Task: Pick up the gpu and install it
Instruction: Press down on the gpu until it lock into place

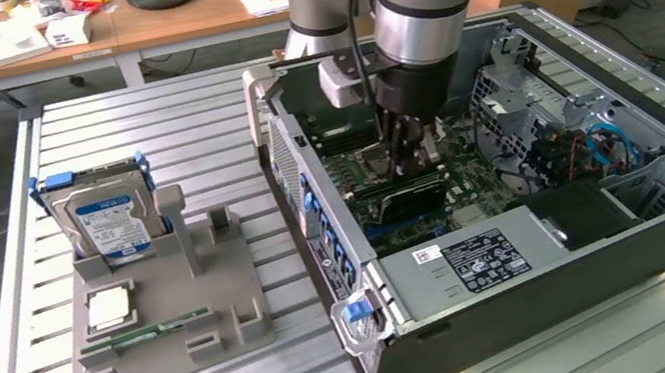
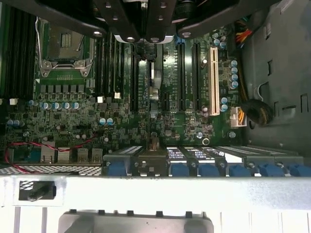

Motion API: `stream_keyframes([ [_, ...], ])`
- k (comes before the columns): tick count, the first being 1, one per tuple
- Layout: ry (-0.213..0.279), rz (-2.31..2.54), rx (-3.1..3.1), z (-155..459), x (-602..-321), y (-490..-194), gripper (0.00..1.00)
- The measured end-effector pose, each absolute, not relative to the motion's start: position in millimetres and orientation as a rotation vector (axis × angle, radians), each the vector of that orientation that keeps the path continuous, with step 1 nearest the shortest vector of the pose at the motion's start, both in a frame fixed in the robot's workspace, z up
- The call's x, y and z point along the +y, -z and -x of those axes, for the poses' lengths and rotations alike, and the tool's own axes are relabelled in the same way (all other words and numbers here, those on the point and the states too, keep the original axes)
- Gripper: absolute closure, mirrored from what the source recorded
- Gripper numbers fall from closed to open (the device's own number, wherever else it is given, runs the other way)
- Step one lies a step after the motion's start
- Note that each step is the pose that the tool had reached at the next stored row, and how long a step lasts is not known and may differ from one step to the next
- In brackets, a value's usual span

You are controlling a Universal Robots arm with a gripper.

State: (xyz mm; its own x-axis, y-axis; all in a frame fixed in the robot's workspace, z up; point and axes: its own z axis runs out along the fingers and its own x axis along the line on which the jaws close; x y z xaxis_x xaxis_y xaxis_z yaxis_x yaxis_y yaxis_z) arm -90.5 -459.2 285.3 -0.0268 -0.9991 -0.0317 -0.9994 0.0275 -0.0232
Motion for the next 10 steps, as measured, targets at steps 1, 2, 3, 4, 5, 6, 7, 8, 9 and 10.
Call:
stream_keyframes([
  [1,-0.009,2.164,2.223,91.2,-458.9,-285.0,0.89],
  [2,-0.008,2.164,2.223,91.8,-458.6,-284.7,0.89],
  [3,-0.008,2.164,2.223,92.7,-458.2,-284.4,0.89],
  [4,-0.008,2.164,2.223,93.2,-458.0,-284.1,0.89],
  [5,-0.008,2.164,2.223,93.4,-457.8,-283.4,0.89],
  [6,-0.008,2.164,2.223,93.5,-457.5,-282.4,0.89],
  [7,-0.008,2.165,2.223,93.5,-457.2,-281.2,0.89],
  [8,-0.008,2.165,2.223,93.5,-456.8,-280.0,0.89],
  [9,-0.008,2.164,2.223,93.5,-456.5,-279.0,0.89],
  [10,-0.008,2.164,2.223,93.5,-456.3,-278.4,0.89],
])
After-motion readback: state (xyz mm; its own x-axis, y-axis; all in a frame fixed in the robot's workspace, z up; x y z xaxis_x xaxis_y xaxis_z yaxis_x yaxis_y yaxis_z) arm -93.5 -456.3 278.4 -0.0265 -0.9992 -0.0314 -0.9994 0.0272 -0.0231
